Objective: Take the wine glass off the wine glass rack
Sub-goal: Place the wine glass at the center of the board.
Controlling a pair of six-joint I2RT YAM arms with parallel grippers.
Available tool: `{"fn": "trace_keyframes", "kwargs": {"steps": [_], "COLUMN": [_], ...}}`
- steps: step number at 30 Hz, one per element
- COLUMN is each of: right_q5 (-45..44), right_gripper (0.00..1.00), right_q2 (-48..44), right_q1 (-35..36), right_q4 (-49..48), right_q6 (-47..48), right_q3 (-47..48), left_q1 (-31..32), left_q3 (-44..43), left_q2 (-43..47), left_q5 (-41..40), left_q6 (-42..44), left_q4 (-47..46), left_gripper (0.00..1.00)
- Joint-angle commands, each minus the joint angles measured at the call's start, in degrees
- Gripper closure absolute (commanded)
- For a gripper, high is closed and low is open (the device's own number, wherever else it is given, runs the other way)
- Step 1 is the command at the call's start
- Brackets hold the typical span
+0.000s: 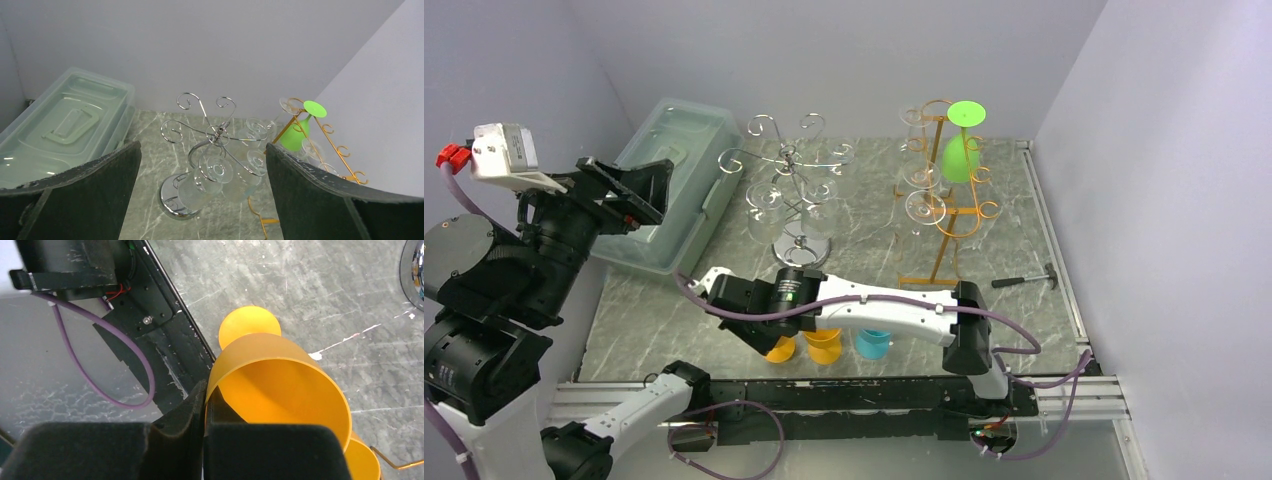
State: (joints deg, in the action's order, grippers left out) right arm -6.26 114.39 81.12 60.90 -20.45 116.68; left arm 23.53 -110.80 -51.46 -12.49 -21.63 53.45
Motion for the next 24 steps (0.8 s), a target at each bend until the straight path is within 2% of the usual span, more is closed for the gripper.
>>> {"fn": "trace_keyframes", "kwargs": {"steps": [1, 12, 16, 20, 24], "right_q5": [-2.56, -1.56, -1.56, -1.81, -2.17], "right_gripper": [1.0, 1.0, 0.91, 0.75, 0.65], "right_q2": [0.02, 1.84, 1.86, 1.5, 1.02], "right_q1": [0.07, 0.0, 0.0, 0.03, 0.07], "right_q4": [-3.99, -7.27, -7.46, -7.37, -7.1], "right_q6": [0.86, 0.87, 0.67, 0.54, 0.58], "right_q3": [-1.18, -4.27, -4.56, -5.16, -5.23], "left_q1": [-0.16, -0.15, -0.16, -0.15, -0.15], "left_q3": [0.23, 1.73, 2.24, 3.01, 3.7], "left_q2": [0.71, 1.36, 1.28, 1.58, 1.97], "left_q5": [-1.39, -1.44, -1.24, -1.1, -1.06], "left_q6": [1.48, 1.46, 1.42, 1.32, 1.16], "left_q4": [-1.24, -1.77, -1.86, -2.08, -2.12], "left_gripper": [0.01, 0.01, 0.0, 0.0, 0.0]}}
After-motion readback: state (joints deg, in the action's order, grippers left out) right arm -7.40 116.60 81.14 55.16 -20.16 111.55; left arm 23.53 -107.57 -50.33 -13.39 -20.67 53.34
